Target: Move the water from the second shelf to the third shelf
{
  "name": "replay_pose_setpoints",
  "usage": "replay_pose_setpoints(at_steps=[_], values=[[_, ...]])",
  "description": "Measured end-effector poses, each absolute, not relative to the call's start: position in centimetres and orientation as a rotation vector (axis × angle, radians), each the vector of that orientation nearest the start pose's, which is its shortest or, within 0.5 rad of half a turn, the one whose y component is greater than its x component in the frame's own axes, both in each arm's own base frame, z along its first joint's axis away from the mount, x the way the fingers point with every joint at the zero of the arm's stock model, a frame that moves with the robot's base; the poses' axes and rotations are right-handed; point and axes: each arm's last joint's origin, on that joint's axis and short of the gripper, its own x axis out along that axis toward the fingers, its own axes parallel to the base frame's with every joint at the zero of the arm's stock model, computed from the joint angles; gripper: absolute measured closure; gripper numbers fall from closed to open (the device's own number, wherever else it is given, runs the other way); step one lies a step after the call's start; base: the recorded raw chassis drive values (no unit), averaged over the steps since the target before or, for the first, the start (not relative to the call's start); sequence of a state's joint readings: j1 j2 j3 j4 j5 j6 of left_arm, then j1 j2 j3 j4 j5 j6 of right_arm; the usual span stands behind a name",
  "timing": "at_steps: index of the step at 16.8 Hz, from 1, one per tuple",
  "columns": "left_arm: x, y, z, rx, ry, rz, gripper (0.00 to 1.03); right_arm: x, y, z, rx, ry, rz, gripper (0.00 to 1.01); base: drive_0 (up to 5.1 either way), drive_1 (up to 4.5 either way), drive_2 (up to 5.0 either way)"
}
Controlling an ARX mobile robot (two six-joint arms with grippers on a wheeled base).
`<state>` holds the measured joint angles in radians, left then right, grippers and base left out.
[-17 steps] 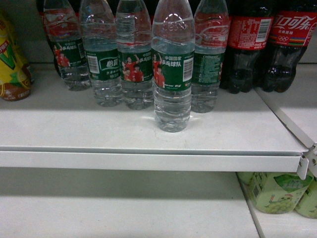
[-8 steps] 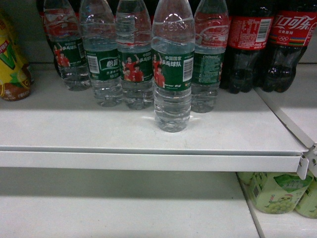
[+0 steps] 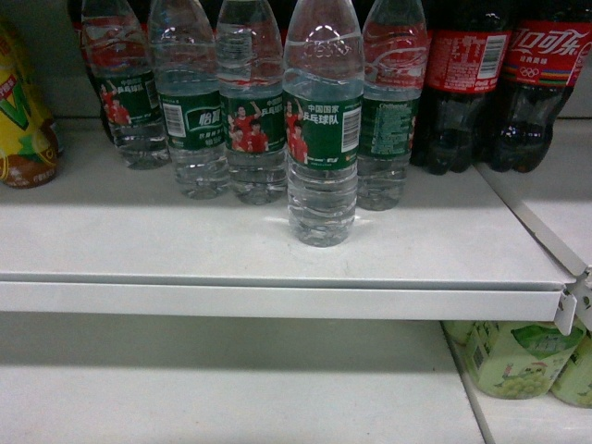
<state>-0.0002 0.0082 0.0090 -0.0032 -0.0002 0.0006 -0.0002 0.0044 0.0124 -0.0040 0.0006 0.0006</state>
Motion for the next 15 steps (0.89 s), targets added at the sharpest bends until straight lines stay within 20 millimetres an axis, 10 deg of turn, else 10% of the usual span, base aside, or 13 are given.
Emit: replay_pose_setpoints(at_steps=[10,15], values=[[9.8,0.0,16.6,0.001,0.003,0.0,0.05,17.5,-0.3,24.4,0.085,-0.077,0.153,0.03,0.0,0.0,0.0],[9.8,0.0,16.6,0.001,0.003,0.0,0.05,23.2,7.9,21.4,0.082,0.109,0.351,0.03,0.0,0.0,0.0]])
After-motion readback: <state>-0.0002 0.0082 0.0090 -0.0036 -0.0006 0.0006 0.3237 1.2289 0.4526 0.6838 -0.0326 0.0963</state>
